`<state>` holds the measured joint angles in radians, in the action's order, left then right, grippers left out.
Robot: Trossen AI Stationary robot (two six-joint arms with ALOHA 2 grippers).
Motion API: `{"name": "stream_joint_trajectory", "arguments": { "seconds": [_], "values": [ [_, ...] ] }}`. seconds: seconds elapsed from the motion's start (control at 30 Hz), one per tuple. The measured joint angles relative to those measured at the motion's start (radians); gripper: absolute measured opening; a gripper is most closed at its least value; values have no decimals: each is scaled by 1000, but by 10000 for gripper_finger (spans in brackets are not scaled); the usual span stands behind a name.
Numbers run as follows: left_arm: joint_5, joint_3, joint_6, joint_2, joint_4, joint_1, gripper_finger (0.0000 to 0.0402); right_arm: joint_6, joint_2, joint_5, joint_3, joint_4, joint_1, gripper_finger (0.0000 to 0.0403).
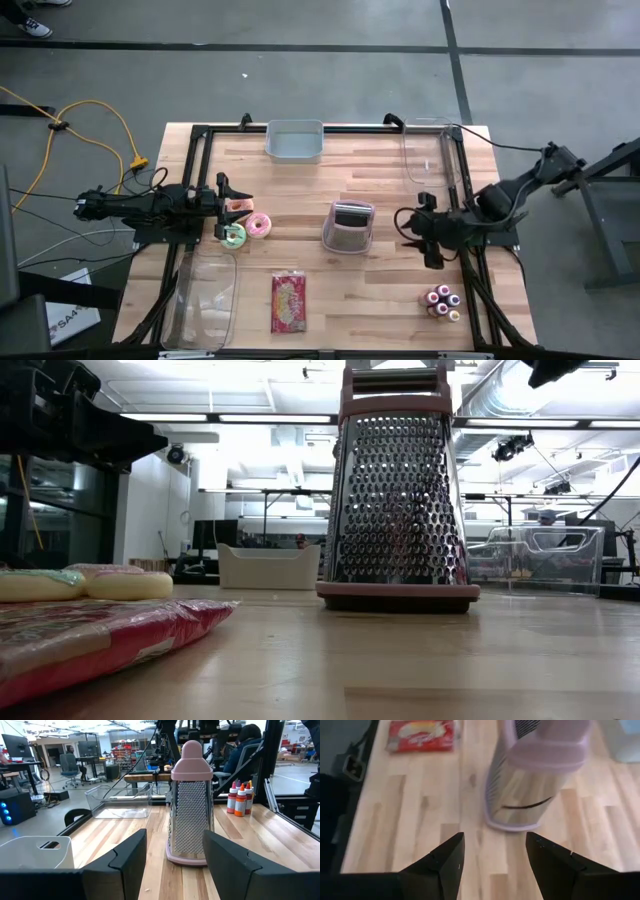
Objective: Pick & Place Food Item
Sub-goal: Put the orange food coloring into the right transparent bin
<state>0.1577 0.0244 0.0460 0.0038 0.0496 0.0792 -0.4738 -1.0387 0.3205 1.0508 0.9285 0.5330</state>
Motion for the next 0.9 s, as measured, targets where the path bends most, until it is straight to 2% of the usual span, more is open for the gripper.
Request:
{"name": "stream_joint_trajectory", "arguments": {
  "seconds": [0.13,0.53,0.9],
  "values": [
    [0,0,0,0,0,0,188,-2,0,-33,0,2,19,201],
    [0,0,0,0,0,0,188,-31,0,-36,0,2,19,201],
    [0,0,0,0,0,0,188,-164,-2,-84,0,5,19,201]
  ]
}}
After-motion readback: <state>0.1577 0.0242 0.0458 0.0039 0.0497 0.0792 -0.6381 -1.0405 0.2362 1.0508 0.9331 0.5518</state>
